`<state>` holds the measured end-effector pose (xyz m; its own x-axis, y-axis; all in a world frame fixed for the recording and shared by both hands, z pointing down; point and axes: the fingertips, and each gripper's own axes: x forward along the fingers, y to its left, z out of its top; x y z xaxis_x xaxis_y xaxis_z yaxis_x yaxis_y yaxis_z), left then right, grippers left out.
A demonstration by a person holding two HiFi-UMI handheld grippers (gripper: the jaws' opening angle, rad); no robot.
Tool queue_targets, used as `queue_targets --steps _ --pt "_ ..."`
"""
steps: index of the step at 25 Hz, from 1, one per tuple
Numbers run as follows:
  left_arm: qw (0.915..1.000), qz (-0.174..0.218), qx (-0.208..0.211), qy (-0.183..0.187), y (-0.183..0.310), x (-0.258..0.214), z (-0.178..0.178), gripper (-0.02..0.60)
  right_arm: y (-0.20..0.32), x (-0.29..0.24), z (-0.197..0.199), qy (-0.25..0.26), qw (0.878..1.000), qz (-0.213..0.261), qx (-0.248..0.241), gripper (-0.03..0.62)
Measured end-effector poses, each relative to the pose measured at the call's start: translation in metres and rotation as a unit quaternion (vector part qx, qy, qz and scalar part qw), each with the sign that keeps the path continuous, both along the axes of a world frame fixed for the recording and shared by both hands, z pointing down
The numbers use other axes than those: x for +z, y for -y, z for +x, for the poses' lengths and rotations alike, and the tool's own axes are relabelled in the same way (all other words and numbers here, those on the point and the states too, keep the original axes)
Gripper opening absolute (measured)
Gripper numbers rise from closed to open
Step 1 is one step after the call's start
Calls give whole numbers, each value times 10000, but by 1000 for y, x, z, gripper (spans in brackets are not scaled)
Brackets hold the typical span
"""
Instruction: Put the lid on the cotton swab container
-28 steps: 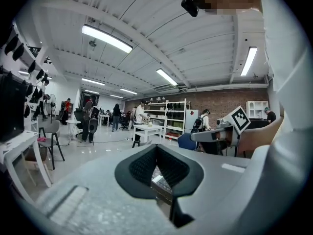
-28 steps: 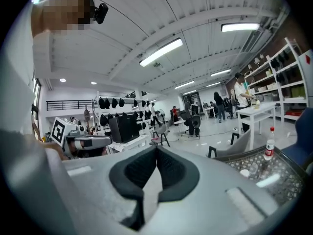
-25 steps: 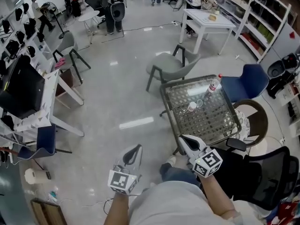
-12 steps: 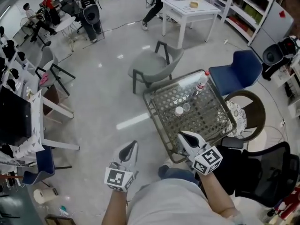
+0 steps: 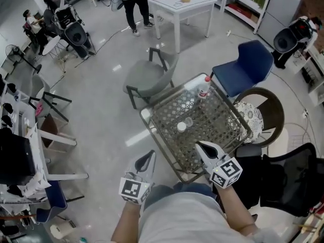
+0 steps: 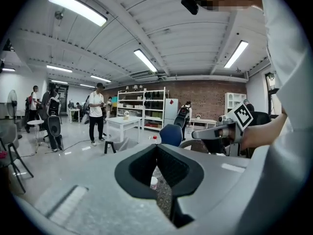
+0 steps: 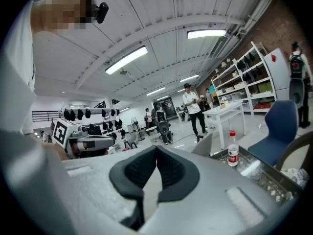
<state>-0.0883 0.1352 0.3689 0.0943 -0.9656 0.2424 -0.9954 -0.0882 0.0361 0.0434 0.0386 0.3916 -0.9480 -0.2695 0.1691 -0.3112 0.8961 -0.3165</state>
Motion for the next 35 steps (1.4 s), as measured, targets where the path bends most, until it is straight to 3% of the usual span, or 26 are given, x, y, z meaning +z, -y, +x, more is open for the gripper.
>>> queue_targets --steps 8,14,19,26,35 --pt "9985 -222 491 -71 56 20 14 9 44 7 21 -95 9989 -3 465 5" --pt "9926 -424 1117 -199 109 35 22 9 73 18 33 -315 9948 -165 953 5" --pt "9830 -706 1674 -262 145 59 17 9 89 36 27 -597 9892 -328 1299 5" --pt "9710 -1028 2072 -608 182 97 2 9 109 61 6 -923 9819 -521 1569 5" --pt "9480 -1543 2730 -544 207 148 -3 11 129 103 -17 -1487 9693 -667 1840 5"
